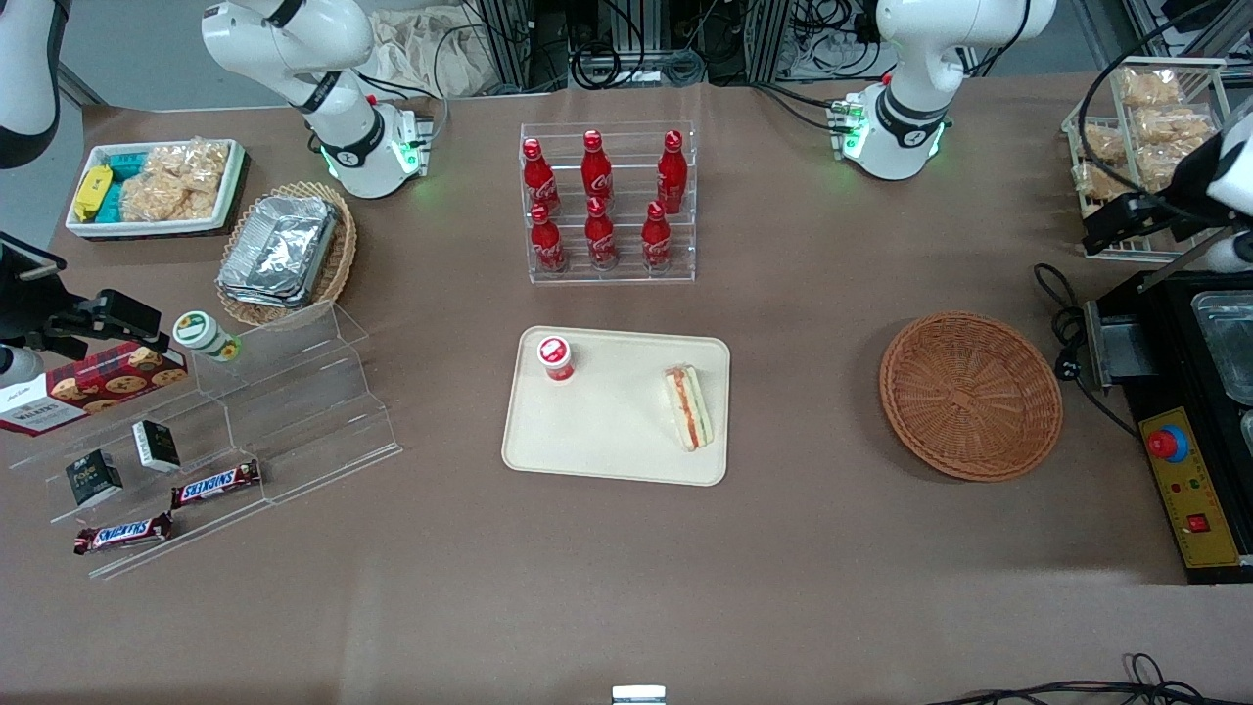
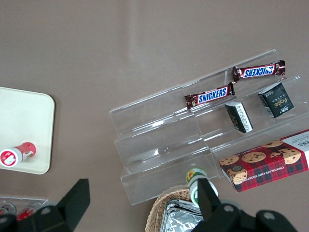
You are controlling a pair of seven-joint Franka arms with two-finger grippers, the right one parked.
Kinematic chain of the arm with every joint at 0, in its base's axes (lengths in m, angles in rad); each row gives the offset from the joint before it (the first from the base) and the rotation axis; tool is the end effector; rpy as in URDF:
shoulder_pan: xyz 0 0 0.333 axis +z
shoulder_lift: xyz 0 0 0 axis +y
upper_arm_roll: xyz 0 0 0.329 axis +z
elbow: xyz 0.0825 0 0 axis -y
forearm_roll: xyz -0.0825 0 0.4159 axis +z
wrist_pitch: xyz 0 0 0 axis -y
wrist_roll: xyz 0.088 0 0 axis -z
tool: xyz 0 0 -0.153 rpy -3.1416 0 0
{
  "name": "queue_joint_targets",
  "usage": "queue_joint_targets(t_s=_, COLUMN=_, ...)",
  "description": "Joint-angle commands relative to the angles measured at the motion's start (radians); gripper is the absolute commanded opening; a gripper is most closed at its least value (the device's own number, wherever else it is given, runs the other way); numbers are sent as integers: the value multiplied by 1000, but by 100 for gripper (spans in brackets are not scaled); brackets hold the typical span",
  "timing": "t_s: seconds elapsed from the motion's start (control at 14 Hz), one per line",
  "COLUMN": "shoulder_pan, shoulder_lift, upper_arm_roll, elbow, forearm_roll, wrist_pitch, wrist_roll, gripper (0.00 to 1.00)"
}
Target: Place sandwich from basket to tray
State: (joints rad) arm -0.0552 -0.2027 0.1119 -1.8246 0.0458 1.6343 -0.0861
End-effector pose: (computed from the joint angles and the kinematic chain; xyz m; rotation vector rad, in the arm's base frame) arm 0.5229 0.0408 0.5804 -3.1111 -0.2150 -0.0180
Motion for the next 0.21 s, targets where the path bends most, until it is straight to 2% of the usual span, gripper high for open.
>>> queue_joint_targets(t_s=0.0, shoulder_pan=-21, shoulder_lift=-38, upper_arm_roll=26, elbow=-19, forearm_roll=-9, wrist_pitch=-25, wrist_roll=17, gripper=100)
queue_joint_targets(t_s=0.14, shoulder_pan=-32, shoulder_lift=-6, upper_arm_roll=20, elbow=23, forearm_roll=-1, wrist_pitch=-30, wrist_roll=29, gripper=100)
